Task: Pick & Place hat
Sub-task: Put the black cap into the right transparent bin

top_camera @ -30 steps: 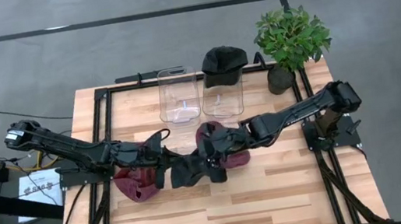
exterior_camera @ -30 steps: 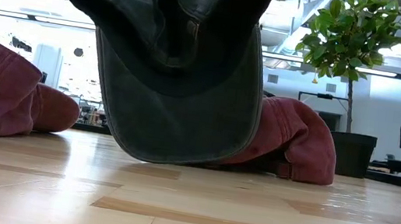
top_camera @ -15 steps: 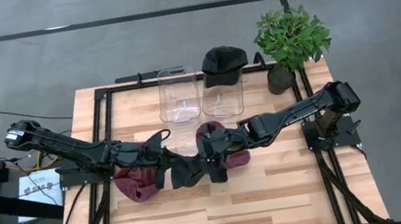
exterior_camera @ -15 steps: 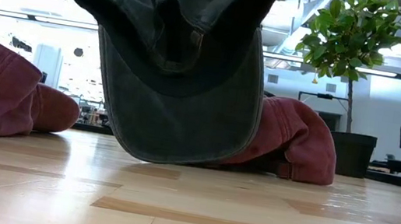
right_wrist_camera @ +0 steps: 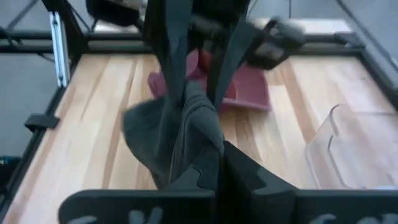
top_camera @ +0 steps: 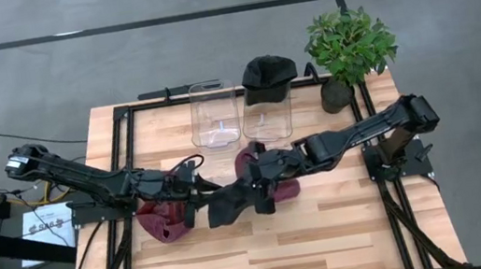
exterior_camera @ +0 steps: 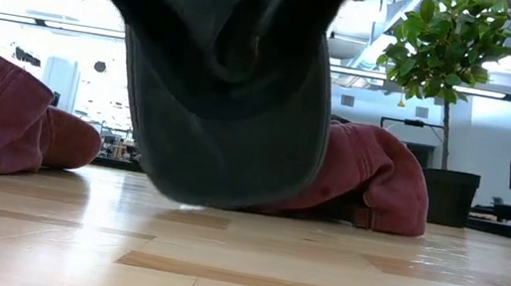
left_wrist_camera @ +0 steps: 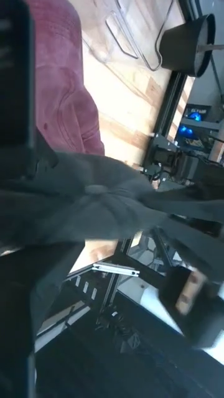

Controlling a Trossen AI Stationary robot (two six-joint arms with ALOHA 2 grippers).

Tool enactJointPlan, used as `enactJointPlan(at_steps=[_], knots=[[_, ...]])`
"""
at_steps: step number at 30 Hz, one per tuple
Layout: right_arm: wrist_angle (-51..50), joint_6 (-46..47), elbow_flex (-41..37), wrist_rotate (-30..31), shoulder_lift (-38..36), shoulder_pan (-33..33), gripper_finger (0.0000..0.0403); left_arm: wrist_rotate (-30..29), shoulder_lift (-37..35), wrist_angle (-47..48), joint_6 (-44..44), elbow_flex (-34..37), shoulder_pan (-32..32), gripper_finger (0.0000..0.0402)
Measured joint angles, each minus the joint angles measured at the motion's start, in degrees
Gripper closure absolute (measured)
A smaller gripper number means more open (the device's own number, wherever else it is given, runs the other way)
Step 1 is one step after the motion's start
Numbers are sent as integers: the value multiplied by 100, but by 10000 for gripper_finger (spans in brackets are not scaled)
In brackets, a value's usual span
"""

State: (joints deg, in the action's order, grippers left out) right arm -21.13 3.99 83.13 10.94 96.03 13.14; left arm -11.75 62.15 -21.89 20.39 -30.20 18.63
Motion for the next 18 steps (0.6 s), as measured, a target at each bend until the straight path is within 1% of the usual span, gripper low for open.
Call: enactJointPlan(at_steps=[3,7,12,18], knots=[[1,-27,0,157,-213,60,402,2,-62,-6,3,-3,2,255],[-1,-109,0,398,-578,151,402,2,-265,28,-5,-4,2,235],[-52,-271,0,644,-1075,187,402,1,-590,9,-38,-4,2,229],[-464,-429,4,1177,-1641,51,403,4,-856,33,-97,-4,2,231]])
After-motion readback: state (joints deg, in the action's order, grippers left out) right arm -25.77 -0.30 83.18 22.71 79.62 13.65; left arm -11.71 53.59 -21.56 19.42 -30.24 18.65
